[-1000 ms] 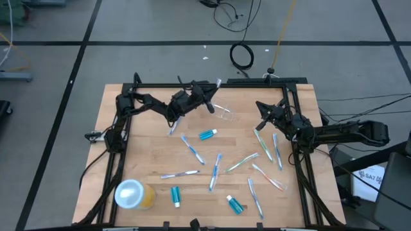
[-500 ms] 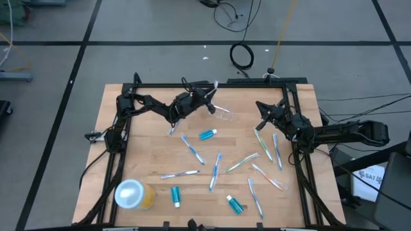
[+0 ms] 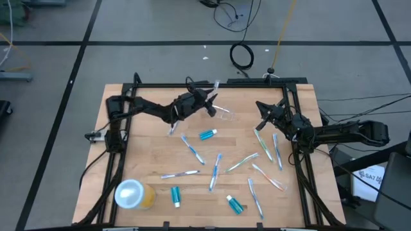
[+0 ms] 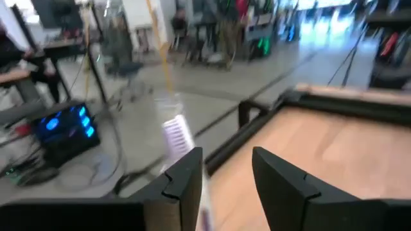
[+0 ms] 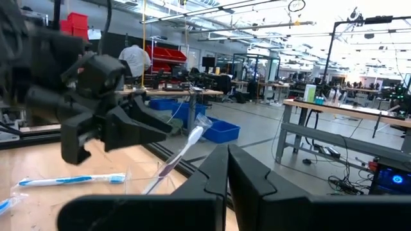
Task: Pick & Place toothbrushing station
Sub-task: Put the top blue mouthwash into the transparent organizer
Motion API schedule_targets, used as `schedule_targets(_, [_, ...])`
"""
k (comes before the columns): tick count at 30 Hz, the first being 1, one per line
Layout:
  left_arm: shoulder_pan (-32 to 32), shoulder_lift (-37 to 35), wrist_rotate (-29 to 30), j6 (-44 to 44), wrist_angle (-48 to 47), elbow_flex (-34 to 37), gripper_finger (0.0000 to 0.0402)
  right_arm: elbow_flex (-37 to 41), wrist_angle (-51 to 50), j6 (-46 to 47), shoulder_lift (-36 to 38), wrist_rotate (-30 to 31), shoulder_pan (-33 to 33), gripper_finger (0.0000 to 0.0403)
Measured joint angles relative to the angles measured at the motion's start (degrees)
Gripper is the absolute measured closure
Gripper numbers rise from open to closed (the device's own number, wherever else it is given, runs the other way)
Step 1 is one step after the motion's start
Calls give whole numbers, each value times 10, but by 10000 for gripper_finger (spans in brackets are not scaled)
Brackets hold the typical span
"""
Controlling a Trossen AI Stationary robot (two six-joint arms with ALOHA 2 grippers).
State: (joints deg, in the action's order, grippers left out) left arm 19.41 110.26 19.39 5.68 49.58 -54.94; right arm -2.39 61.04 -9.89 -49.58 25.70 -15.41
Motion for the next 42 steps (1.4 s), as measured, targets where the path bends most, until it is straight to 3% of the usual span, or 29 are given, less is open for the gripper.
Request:
schedule_targets(11, [-23,-232,17,-27,-485,0,254,0,-1,7,0,-6,0,397])
schedule_targets(18, [-28,-344,17,-47,-667,1,254,0,-1,7,0,-96,0,350])
schedule_targets(23, [-31,-417,17,-41,-668,49,254,0,0,19,0,-138,0,303])
schedule_targets(27, [-41,-476,14,-51,-621,142,254,-9,-7,40,0,-180,0,278])
schedule_targets(31, [-51,-523,-13,-65,-543,231,254,-51,-86,64,-17,-215,5,265])
schedule_targets(37, [-59,-560,-76,-60,-476,296,254,-134,-117,38,-134,-230,44,265])
schedule_targets(42, [-61,-567,-80,-60,-476,303,254,-228,-122,-3,-267,-231,77,262])
